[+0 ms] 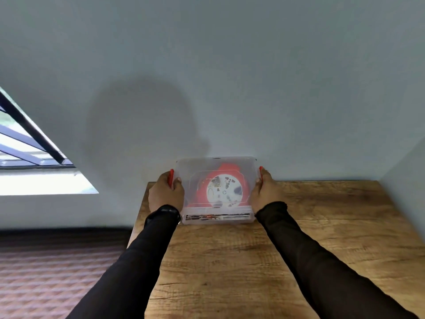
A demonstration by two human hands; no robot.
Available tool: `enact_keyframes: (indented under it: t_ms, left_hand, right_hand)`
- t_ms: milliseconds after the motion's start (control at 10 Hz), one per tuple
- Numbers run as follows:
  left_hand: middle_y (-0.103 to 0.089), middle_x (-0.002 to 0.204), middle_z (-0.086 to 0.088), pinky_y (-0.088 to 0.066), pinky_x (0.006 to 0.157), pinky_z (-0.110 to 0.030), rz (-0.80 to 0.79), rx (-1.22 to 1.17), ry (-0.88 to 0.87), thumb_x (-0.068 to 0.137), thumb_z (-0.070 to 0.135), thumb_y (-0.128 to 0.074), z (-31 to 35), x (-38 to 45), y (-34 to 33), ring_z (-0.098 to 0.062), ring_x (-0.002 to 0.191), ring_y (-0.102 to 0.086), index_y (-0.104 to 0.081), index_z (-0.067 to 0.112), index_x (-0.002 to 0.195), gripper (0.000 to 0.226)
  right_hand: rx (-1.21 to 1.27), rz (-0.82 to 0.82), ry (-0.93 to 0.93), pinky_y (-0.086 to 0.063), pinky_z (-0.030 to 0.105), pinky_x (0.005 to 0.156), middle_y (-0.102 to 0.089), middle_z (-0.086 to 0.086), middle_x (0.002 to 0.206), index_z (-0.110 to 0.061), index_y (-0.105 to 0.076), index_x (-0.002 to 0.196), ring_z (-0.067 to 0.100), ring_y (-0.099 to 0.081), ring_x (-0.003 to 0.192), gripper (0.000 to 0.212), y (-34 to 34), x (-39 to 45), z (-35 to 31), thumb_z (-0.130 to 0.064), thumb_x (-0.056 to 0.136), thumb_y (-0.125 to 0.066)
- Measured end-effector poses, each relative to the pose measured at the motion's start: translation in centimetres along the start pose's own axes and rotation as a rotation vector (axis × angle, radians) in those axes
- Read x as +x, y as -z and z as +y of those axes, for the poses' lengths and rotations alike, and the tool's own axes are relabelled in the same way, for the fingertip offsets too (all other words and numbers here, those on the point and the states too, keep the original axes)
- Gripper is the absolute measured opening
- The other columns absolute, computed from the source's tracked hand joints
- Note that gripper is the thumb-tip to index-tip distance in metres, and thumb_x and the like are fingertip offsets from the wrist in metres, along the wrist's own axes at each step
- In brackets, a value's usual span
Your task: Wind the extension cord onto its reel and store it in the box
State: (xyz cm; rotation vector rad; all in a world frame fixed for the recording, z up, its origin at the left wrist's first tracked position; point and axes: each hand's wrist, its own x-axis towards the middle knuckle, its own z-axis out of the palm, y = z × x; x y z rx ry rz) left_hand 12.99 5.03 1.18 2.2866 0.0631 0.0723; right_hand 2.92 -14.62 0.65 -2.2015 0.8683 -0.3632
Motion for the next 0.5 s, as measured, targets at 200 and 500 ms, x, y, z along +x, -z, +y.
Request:
enact_keyframes:
  t_ms: [200, 500]
  left_hand:
    - [-0.038, 0.146, -0.011, -0.033, 0.111, -0.042, 0.002, 0.506, -0.377, 0.095, 0.040, -0.042, 1.8, -0.5, 1.0, -0.030, 0.137, -0.034, -0.031, 0.009, 0.141, 0.056]
    - [0.028, 0.154, -0.011, 0.021, 0.111, -0.053, 0.593, 0.654, -0.893, 0.092, 0.046, -0.040, 20.7, 3.6, 12.4, -0.031, 0.138, 0.034, 0.011, 0.012, 0.147, 0.083]
  right_hand:
    - [-0.325, -0.207, 0.026, -0.037, 0.034, 0.104, -0.045, 0.016, 0.142, -0.005, -0.032, 0.142, 0.030, -0.047, 0.126, 0.051, 2.5, 0.2, -1.8, -0.010, 0.092, -0.041]
    - [-0.736, 0.404, 0.567, 0.020, 0.043, 0.113, 0.026, 0.009, 0.153, -0.005, 0.020, 0.144, 0.026, 0.017, 0.145, 0.068, 19.5, 5.4, -13.0, -0.031, 0.099, -0.025]
